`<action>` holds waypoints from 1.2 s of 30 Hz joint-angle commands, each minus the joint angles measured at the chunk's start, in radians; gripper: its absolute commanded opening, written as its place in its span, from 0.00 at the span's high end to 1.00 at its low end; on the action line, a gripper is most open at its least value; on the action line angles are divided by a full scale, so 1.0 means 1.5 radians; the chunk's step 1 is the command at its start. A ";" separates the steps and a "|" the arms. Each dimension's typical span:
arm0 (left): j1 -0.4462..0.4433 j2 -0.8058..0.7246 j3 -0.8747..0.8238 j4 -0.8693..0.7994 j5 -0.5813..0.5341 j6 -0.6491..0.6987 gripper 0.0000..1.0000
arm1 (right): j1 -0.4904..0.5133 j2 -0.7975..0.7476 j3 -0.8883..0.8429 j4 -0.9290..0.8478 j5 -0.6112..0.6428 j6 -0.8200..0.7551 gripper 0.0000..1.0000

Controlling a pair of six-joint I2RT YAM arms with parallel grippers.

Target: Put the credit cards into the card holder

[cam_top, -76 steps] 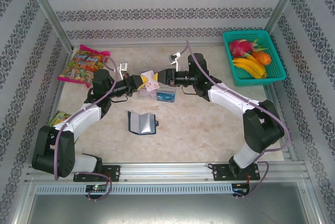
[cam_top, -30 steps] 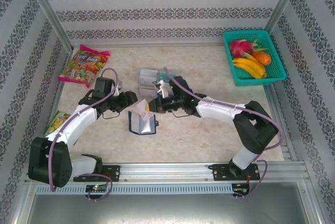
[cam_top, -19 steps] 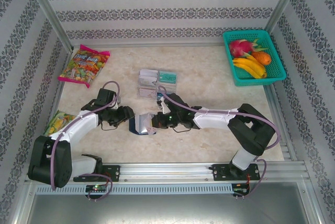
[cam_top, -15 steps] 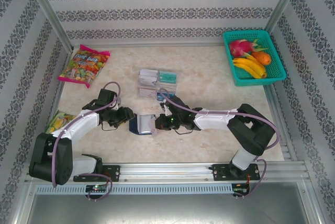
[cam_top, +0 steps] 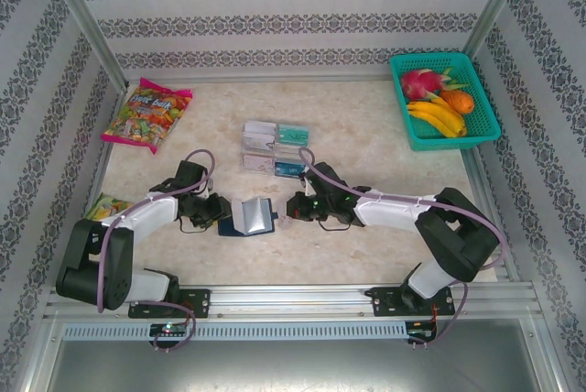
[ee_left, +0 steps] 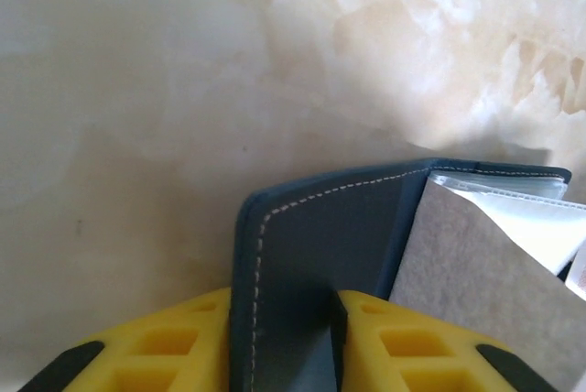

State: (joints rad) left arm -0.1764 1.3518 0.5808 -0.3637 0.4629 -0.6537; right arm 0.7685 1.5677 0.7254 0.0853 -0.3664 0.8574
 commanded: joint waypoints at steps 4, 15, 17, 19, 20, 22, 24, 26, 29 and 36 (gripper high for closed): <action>0.002 0.015 -0.017 0.040 0.015 0.002 0.79 | 0.030 0.015 0.028 0.008 -0.009 -0.022 1.00; 0.002 0.035 -0.016 0.056 0.024 0.007 0.92 | 0.023 -0.053 0.038 -0.039 0.018 -0.052 1.00; 0.002 0.033 -0.013 0.054 0.024 0.007 0.93 | 0.022 -0.062 0.042 -0.040 0.019 -0.057 1.00; 0.003 0.031 -0.012 0.054 0.025 0.005 0.93 | 0.023 -0.060 0.046 -0.034 0.015 -0.057 1.00; 0.003 0.030 -0.012 0.053 0.028 0.005 0.93 | 0.025 -0.057 0.051 -0.037 0.012 -0.059 1.00; 0.002 0.026 -0.008 0.047 0.028 0.006 0.93 | 0.028 -0.053 0.053 -0.036 0.012 -0.061 1.00; 0.003 0.019 -0.007 0.044 0.026 0.006 0.93 | 0.029 -0.040 0.058 -0.031 0.007 -0.059 1.00; 0.003 0.015 -0.007 0.042 0.024 0.005 0.93 | 0.030 -0.018 0.067 -0.031 0.001 -0.061 1.00; 0.002 0.013 -0.008 0.043 0.026 0.003 0.93 | 0.030 0.013 0.081 -0.012 -0.011 -0.058 1.00; 0.001 0.014 -0.009 0.045 0.028 0.001 0.93 | 0.036 0.058 0.106 -0.006 -0.019 -0.062 1.00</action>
State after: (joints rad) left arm -0.1749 1.3827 0.5667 -0.2871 0.5011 -0.6575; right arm 0.8097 1.6405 0.8558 0.0551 -0.3790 0.7845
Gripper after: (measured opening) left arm 0.090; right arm 0.043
